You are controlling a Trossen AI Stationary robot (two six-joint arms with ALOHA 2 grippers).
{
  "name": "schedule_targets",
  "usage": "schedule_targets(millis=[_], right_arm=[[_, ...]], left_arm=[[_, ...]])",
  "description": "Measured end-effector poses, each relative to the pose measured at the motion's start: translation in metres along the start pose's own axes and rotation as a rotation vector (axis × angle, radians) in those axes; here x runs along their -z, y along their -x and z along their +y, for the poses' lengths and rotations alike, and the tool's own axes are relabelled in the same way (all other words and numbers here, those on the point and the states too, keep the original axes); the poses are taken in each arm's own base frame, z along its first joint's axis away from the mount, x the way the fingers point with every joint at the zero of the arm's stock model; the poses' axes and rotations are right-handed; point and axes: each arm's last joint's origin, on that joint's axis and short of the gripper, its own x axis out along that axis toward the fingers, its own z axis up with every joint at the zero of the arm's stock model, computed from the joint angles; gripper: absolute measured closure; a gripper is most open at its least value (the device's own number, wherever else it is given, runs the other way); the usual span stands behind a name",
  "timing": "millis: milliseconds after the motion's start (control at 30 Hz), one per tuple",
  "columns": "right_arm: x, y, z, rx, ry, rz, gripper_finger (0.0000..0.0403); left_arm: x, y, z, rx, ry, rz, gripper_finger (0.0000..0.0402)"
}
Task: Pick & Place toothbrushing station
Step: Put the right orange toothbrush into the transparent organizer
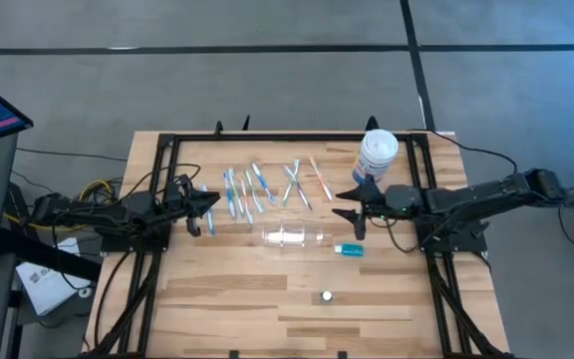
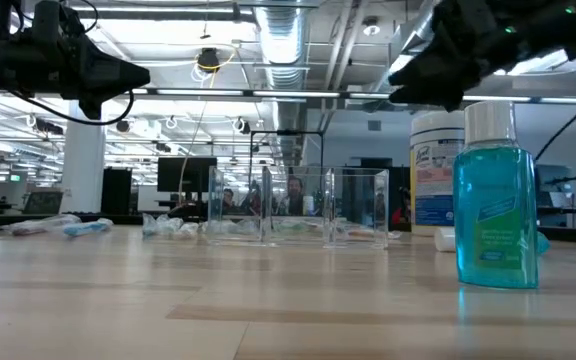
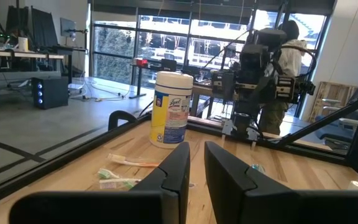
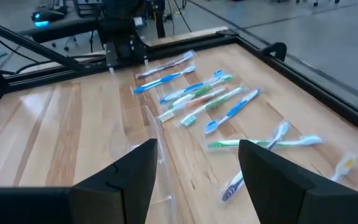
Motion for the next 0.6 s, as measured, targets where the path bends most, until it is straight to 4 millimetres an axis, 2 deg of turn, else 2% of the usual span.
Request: schedule_targets(millis=[333,600], right_arm=[[-0.034,-0.033,0.0,0.114,-0.026,0.203,0.0186],[-0.045,-0.058,-0.015,0.198,-0.026,0.338,0.0186]], left_arm=[[0.0,0.0,0.0,0.0,0.0,0.0,0.0357],[0.0,0.0,0.0,0.0,0.0,-0.001,0.0357]])
